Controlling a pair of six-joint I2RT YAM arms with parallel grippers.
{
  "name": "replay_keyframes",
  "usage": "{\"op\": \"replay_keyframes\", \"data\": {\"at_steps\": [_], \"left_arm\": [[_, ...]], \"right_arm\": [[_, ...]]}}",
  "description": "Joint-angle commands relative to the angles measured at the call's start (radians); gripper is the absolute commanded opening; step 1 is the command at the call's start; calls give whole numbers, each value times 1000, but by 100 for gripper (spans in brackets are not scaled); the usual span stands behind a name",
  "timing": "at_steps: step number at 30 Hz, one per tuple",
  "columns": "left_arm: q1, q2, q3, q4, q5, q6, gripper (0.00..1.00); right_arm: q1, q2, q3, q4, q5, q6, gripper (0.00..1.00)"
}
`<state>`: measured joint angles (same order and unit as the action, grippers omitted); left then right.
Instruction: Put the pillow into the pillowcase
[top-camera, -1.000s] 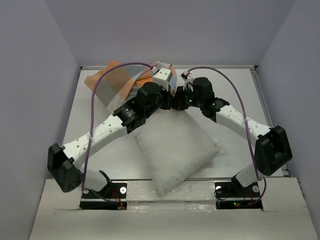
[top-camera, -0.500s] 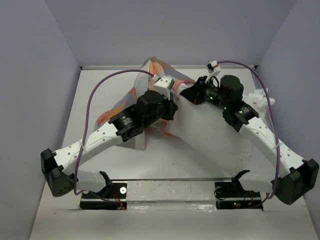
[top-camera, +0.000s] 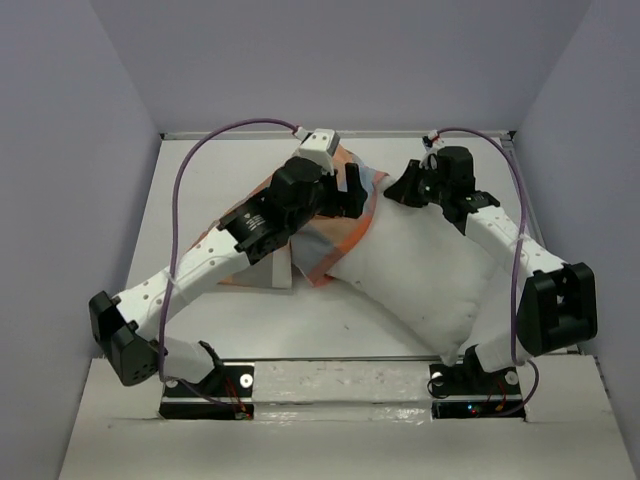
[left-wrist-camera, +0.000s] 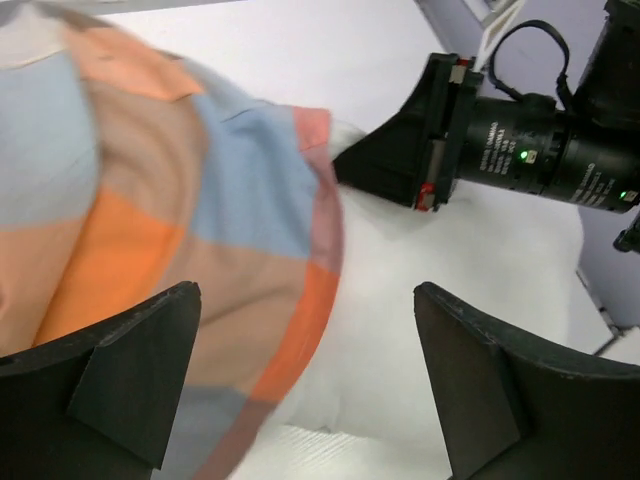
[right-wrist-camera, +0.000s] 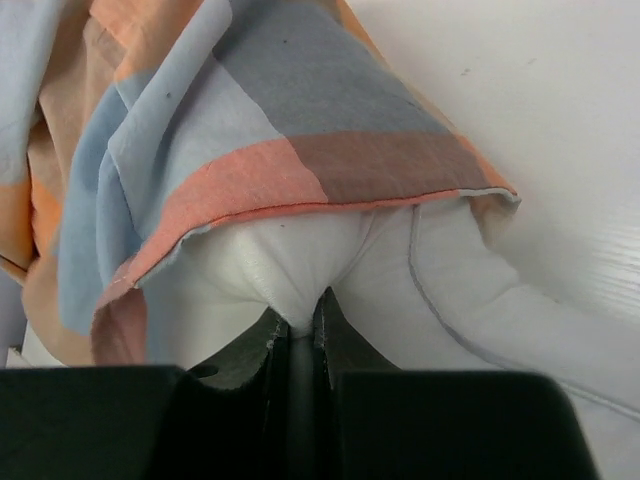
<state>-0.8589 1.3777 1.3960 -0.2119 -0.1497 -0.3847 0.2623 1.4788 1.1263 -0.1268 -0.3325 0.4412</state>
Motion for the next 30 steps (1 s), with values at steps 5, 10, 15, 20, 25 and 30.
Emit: {"op": "replay_keyframes", "data": {"at_steps": [5,10,15,20,25,30], "left_arm": [[-72,-296,-409,-348,-488,-133,94],[-85,-316,-584,-324,-498,-341,95],[33,-266,-712,-83,-548,-309,97],[130,-123,-701,66,-606,-238,98],[173,56,-595,132,-640,-166,97],[189,165,-534,169,-700,-155,88]], "right_arm": [[-31,11,40,88,-28,-29,0],[-31,-6,23,116,-80,-22,0],[-31,-26,6,116,-138,-32,0],[-31,-45,-11,148,-157,-42,0],[-31,-46,-11,154,-194,-44,0],[-31,-49,-16,162,-217,-44,0]]}}
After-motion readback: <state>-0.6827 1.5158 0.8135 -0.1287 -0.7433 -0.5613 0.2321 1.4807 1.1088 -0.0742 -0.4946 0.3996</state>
